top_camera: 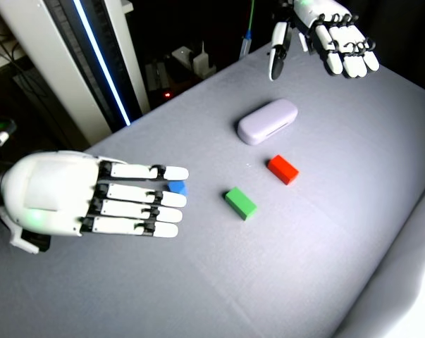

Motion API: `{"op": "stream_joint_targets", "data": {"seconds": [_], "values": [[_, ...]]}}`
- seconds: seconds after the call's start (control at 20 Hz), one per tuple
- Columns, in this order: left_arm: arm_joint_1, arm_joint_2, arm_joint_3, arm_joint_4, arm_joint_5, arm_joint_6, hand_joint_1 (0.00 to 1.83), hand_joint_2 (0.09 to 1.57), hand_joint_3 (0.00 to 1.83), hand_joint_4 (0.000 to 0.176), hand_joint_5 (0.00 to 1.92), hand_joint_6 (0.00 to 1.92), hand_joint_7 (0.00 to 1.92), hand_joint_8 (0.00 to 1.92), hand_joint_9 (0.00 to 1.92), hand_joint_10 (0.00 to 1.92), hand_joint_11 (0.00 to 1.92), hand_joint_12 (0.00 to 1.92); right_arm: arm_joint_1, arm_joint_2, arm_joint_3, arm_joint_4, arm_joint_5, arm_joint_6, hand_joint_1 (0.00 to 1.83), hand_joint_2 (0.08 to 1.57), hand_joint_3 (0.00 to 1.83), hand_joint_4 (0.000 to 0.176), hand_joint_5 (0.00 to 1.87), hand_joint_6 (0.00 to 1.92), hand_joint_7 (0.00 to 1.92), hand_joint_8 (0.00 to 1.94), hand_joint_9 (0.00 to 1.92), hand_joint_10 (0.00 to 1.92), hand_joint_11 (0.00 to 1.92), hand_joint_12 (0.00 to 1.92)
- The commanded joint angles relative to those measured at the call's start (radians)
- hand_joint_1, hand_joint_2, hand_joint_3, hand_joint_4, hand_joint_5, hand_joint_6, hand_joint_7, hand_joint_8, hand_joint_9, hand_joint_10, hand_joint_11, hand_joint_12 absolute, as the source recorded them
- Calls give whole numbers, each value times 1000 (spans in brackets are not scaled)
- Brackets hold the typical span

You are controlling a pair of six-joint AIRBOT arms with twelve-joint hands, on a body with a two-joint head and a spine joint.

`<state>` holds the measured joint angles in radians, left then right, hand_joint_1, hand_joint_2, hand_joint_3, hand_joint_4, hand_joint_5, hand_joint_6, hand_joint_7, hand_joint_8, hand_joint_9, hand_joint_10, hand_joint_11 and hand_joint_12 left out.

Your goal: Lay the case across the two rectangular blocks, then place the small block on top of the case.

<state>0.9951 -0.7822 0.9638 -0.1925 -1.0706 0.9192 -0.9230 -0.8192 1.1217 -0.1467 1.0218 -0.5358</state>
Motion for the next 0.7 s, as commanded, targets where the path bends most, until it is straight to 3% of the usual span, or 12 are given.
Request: {"op": "stream_joint_targets", "data": {"seconds": [0.0, 0.25, 0.35, 0.4, 0.45, 0.5, 0.55, 0.65], "values": [[-9, 4, 6, -4, -124, -2, 433, 1015, 13, 0, 194, 1, 191, 2, 139, 12, 0, 322, 10, 1, 5, 33, 113, 5, 430, 1358, 8, 0, 436, 6, 360, 6, 322, 22, 6, 922], [-10, 3, 8, 16, -83, -3, 468, 1022, 0, 0, 214, 1, 198, 3, 145, 3, 0, 239, 9, -3, 8, 31, 111, 5, 445, 1368, 4, 0, 436, 0, 353, 0, 339, 13, 28, 934], [-12, 4, 10, 48, -33, -13, 575, 958, 0, 52, 178, 0, 223, 5, 172, 8, 0, 278, 9, -3, 10, 28, 110, 5, 439, 1365, 2, 0, 432, 0, 340, 0, 331, 7, 20, 935], [-12, 5, 11, 59, -10, -17, 638, 913, 0, 66, 169, 0, 223, 2, 192, 8, 0, 344, 9, -3, 10, 28, 110, 5, 444, 1362, 0, 0, 426, 0, 332, 1, 331, 4, 3, 958], [-13, 6, 13, 73, 18, -23, 636, 897, 0, 99, 128, 0, 214, 0, 200, 9, 0, 361, 9, -3, 10, 26, 110, 5, 460, 1368, 1, 0, 414, 0, 316, 1, 313, 2, 0, 927], [-14, 8, 16, 84, 44, -29, 644, 859, 0, 115, 115, 0, 227, 1, 236, 11, 0, 448, 9, -4, 11, 25, 110, 5, 452, 1376, 3, 0, 409, 0, 312, 0, 295, 2, 0, 897], [-15, 8, 18, 92, 68, -31, 681, 829, 0, 124, 99, 0, 219, 0, 245, 7, 0, 498, 9, -4, 12, 24, 110, 5, 465, 1382, 3, 0, 397, 2, 299, 1, 270, 4, 0, 831], [-28, 2, 26, 128, 150, -33, 772, 779, 0, 112, 66, 1, 194, 6, 228, 9, 0, 415, 13, -8, 15, 20, 104, 5, 571, 1398, 1, 0, 405, 3, 306, 3, 283, 4, 0, 848]]}}
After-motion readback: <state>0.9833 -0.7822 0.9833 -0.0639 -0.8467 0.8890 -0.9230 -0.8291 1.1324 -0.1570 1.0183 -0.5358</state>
